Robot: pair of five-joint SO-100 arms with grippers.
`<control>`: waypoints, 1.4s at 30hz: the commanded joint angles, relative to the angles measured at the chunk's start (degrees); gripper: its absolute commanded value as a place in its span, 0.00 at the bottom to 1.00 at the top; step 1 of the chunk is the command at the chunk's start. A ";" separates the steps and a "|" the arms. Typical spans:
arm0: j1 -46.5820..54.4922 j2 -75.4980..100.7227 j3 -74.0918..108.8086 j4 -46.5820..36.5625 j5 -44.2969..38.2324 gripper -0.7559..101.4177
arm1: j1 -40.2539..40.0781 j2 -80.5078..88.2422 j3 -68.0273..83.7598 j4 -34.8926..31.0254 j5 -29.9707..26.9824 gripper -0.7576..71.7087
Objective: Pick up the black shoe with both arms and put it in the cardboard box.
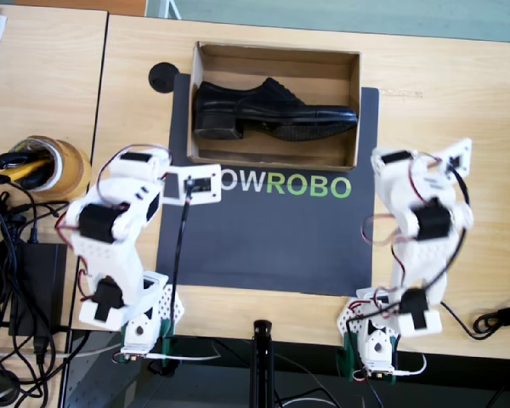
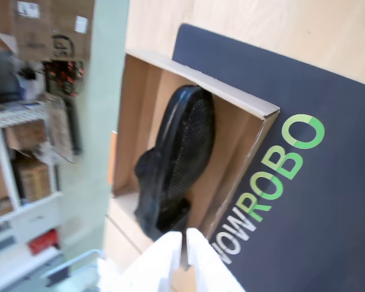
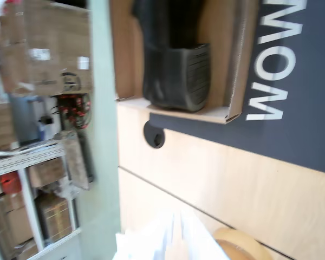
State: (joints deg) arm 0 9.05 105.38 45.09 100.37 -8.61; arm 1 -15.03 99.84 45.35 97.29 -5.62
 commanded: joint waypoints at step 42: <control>-13.97 83.94 82.79 -16.35 10.37 0.01 | 23.29 95.36 68.55 -12.30 -7.03 0.01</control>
State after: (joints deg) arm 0 -2.72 184.83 121.46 87.19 -0.35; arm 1 7.56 192.39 111.18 86.31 -11.25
